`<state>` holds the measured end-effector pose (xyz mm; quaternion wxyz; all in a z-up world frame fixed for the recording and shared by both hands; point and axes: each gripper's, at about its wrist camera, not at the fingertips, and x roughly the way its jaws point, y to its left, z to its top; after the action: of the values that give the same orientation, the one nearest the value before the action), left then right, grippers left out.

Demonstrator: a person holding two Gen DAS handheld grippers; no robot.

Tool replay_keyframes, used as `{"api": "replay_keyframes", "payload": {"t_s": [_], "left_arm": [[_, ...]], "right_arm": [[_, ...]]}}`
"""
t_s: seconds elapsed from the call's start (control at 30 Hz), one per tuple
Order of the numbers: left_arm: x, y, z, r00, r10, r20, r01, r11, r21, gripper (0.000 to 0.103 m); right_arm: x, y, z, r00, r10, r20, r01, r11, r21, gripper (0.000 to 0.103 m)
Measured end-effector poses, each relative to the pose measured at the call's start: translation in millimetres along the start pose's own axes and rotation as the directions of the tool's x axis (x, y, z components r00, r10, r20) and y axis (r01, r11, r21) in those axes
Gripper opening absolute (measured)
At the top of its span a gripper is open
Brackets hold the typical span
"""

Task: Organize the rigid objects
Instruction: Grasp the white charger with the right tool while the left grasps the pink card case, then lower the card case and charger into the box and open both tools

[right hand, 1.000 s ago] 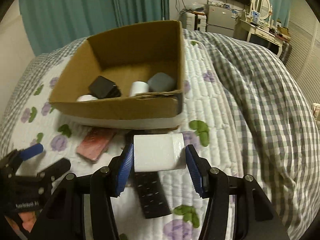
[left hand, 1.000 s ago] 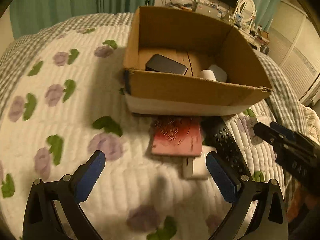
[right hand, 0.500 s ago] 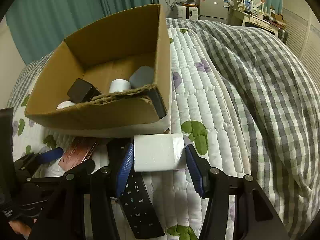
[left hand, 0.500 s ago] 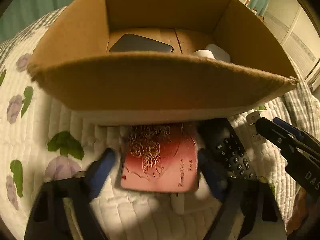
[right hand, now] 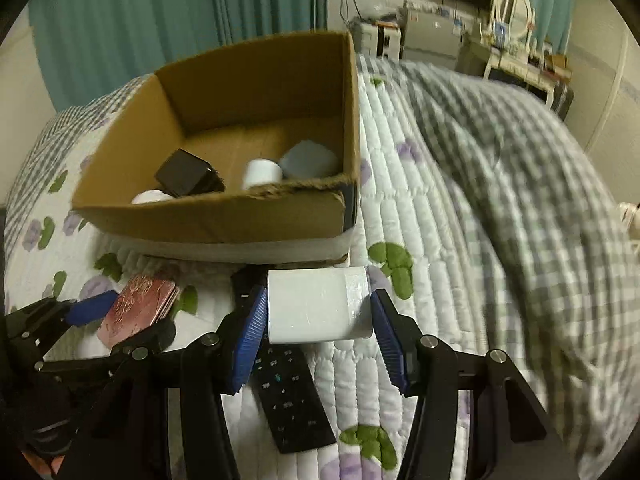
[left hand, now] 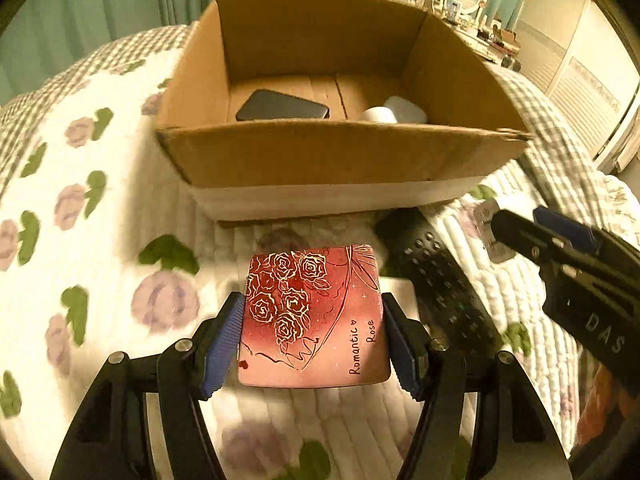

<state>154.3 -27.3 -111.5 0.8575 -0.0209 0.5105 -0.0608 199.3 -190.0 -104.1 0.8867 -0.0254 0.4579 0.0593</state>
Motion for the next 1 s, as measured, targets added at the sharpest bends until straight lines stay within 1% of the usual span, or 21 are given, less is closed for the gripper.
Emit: {"api": "replay_keyframes", "payload": {"t_s": [0.13, 0.27, 0.37, 0.47, 0.53, 0.67, 0.77, 0.9, 1.0], "left_arm": [[-38, -9, -3, 0.998, 0.007, 0.061, -0.008, 1.000, 0.012, 0.067], [-74, -14, 16, 0.991, 0.005, 0.132, -0.007, 1.000, 0.019, 0.067], [-96, -13, 33, 0.986, -0.012, 0.166, 0.009, 1.000, 0.015, 0.068], [-112, -14, 52, 0.977, 0.005, 0.213, -0.009, 1.000, 0.018, 0.068], [-116, -11, 65, 0.971, 0.015, 0.237, -0.021, 0.999, 0.024, 0.068], [-109, -11, 94, 0.963, 0.042, 0.265, -0.054, 0.998, 0.038, 0.068], [-86, -12, 110, 0.962, 0.069, 0.264, -0.085, 0.995, 0.049, 0.068], [-45, -13, 125, 0.972, 0.089, 0.217, -0.103, 0.993, 0.051, 0.068], [-15, -12, 131, 0.978, 0.105, 0.181, -0.115, 0.992, 0.046, 0.068]], "right_arm": [[-27, 3, 4, 0.999, 0.004, 0.033, -0.004, 1.000, -0.016, 0.052], [-64, 9, 16, 0.996, 0.023, 0.085, -0.021, 0.999, -0.025, 0.052], [-86, 16, 33, 0.991, 0.046, 0.126, -0.040, 0.998, -0.046, 0.052], [-105, 21, 58, 0.983, 0.059, 0.172, -0.044, 0.995, -0.090, 0.052], [-114, 19, 75, 0.977, 0.079, 0.197, -0.061, 0.994, -0.096, 0.052], [-117, 15, 106, 0.965, 0.100, 0.241, -0.076, 0.991, -0.107, 0.052], [-102, 10, 122, 0.963, 0.119, 0.243, -0.097, 0.990, -0.103, 0.052], [-69, 5, 132, 0.968, 0.112, 0.224, -0.089, 0.990, -0.113, 0.052], [-38, -1, 133, 0.972, 0.121, 0.200, -0.102, 0.990, -0.103, 0.052]]}}
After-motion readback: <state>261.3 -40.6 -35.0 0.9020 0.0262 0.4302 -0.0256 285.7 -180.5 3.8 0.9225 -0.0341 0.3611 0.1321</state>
